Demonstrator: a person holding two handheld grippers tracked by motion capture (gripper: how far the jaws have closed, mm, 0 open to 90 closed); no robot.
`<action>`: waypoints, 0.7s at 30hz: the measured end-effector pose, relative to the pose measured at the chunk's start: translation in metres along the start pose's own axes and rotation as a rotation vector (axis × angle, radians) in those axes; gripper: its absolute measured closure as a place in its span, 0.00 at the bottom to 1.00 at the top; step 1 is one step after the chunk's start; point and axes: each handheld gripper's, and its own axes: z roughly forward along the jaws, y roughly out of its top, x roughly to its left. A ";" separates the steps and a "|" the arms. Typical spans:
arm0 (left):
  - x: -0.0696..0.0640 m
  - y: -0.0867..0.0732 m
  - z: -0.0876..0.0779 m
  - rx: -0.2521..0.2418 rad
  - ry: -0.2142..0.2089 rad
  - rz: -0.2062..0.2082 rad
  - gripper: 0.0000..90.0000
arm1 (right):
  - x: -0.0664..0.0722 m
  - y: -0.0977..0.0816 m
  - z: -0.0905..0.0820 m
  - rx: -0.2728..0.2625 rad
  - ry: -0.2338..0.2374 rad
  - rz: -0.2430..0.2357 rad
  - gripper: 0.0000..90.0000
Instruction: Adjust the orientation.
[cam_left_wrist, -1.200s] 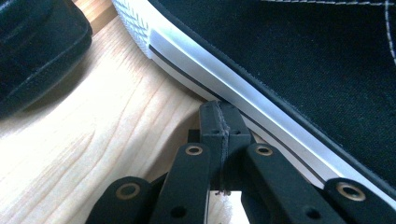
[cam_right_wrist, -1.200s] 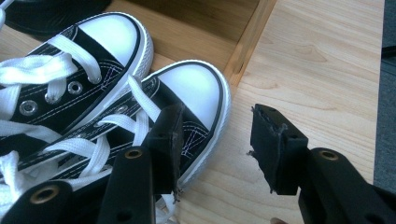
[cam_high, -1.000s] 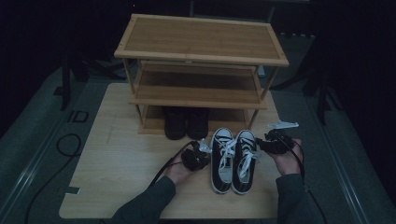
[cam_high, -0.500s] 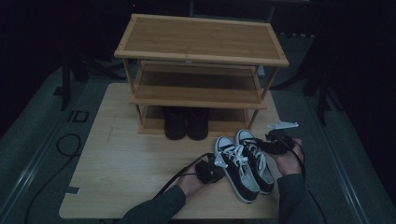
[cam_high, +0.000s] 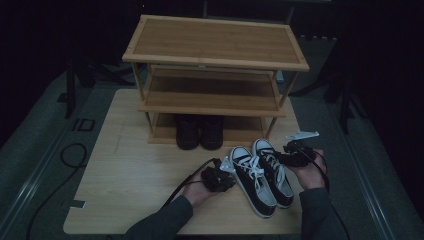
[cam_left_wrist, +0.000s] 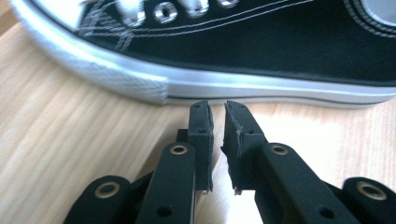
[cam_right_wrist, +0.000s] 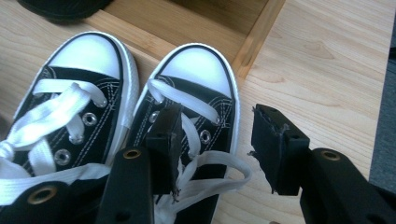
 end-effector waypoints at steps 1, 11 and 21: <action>0.002 -0.002 -0.002 -0.003 0.004 -0.008 0.89 | 0.000 0.000 0.000 -0.001 0.004 0.001 0.58; 0.016 -0.019 -0.023 -0.009 0.048 -0.049 0.86 | 0.002 0.002 0.003 0.046 0.048 -0.007 0.56; 0.031 -0.037 -0.050 -0.028 0.104 -0.094 0.84 | 0.011 0.005 0.000 0.064 0.065 -0.049 0.54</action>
